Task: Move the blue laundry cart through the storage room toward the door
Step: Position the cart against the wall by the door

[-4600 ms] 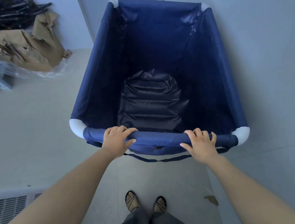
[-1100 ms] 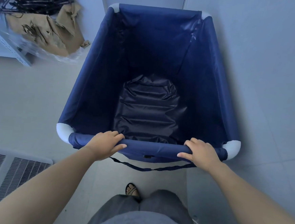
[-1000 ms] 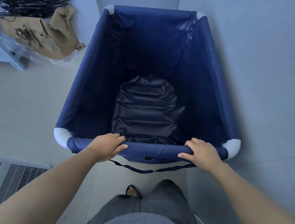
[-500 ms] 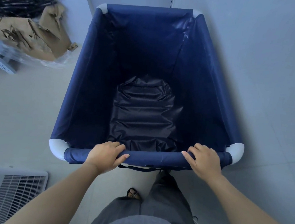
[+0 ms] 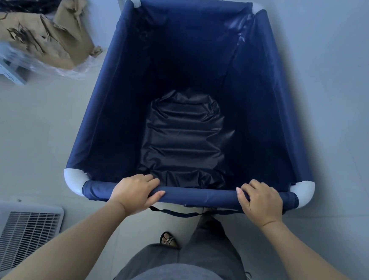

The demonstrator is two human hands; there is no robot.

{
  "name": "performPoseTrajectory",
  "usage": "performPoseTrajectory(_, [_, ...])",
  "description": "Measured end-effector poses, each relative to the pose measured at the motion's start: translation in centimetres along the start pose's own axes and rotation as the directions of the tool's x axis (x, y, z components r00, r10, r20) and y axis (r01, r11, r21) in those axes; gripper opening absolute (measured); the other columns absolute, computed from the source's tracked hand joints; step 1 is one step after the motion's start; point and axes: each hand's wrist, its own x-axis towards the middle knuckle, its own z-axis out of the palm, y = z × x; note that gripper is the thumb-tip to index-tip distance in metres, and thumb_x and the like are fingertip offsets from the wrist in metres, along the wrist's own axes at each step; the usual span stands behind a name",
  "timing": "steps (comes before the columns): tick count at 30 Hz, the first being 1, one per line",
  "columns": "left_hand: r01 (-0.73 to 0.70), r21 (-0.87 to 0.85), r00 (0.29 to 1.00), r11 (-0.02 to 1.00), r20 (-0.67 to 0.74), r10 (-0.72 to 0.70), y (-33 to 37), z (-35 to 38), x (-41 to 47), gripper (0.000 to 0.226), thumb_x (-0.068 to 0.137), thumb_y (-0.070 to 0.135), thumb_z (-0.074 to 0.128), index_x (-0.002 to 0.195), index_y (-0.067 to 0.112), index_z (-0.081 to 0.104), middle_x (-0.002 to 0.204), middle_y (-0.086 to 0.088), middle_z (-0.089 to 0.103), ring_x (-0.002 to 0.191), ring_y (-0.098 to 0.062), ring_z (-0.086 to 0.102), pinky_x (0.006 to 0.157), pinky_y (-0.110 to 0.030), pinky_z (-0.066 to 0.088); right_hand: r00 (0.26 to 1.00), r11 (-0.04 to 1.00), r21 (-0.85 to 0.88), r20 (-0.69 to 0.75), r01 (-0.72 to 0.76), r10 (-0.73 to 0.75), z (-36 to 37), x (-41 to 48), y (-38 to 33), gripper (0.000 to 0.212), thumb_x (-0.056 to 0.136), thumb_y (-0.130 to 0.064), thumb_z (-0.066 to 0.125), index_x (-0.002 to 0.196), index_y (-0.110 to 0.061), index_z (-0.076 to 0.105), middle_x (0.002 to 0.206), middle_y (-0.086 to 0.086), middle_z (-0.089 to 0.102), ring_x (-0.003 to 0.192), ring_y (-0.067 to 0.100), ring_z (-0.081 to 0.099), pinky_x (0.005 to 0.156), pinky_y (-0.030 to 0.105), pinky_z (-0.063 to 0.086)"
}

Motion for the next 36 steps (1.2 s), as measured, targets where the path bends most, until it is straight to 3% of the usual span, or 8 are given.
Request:
performPoseTrajectory(5, [0.06,-0.068,0.998,0.996,-0.006,-0.06,0.2,-0.3,0.2,0.04,0.092,0.055,0.026,0.09,0.028,0.055,0.084,0.011,0.056,0.076,-0.011,0.051,0.051,-0.024,0.025,1.0,1.0,-0.002,-0.005,0.02,-0.02,0.2,0.0,0.1,0.043,0.086,-0.038,0.04,0.062,-0.013,0.065,0.057,0.003,0.055,0.045,0.025,0.048,0.044,0.031,0.037])
performPoseTrajectory(10, [0.134,-0.103,0.989,0.986,-0.054,-0.14,2.8,-0.5,1.2,0.04,0.097,0.047,0.027,0.085,0.025,0.058,0.082,0.008,0.058,0.078,-0.015,0.055,0.056,-0.027,0.032,0.999,0.999,0.001,-0.007,0.043,-0.043,0.3,0.3,0.3,0.042,0.085,-0.038,0.041,0.061,-0.014,0.064,0.056,0.002,0.055,0.044,0.023,0.047,0.043,0.03,0.035])
performPoseTrajectory(17, [0.283,-0.136,0.938,0.949,-0.165,-0.303,5.2,-0.4,1.7,0.056,0.085,0.049,0.014,0.064,0.021,0.057,0.063,0.004,0.057,0.061,-0.02,0.055,0.051,-0.028,0.027,0.998,0.997,0.027,-0.003,0.067,-0.067,0.4,0.9,0.8,0.041,0.086,-0.041,0.042,0.06,-0.017,0.063,0.057,-0.001,0.054,0.046,0.022,0.048,0.046,0.028,0.034])
performPoseTrajectory(28, [0.308,-0.104,0.917,0.946,-0.231,-0.324,5.6,0.5,2.2,0.062,0.081,0.051,0.0,0.073,0.022,0.055,0.075,0.006,0.058,0.073,-0.019,0.056,0.057,-0.029,0.031,0.994,0.995,0.031,-0.041,0.099,-0.098,0.8,1.6,1.6,0.045,0.088,-0.042,0.041,0.058,-0.016,0.063,0.055,0.0,0.054,0.046,0.023,0.049,0.045,0.029,0.036])
performPoseTrajectory(36, [0.307,-0.102,0.916,0.946,-0.237,-0.323,5.6,0.6,2.3,0.063,0.081,0.051,0.003,0.073,0.02,0.057,0.075,0.005,0.059,0.072,-0.02,0.057,0.054,-0.029,0.027,0.995,0.996,0.008,-0.048,0.091,-0.091,0.8,1.7,1.6,0.047,0.088,-0.042,0.04,0.056,-0.015,0.061,0.053,0.001,0.052,0.045,0.022,0.047,0.045,0.03,0.037])
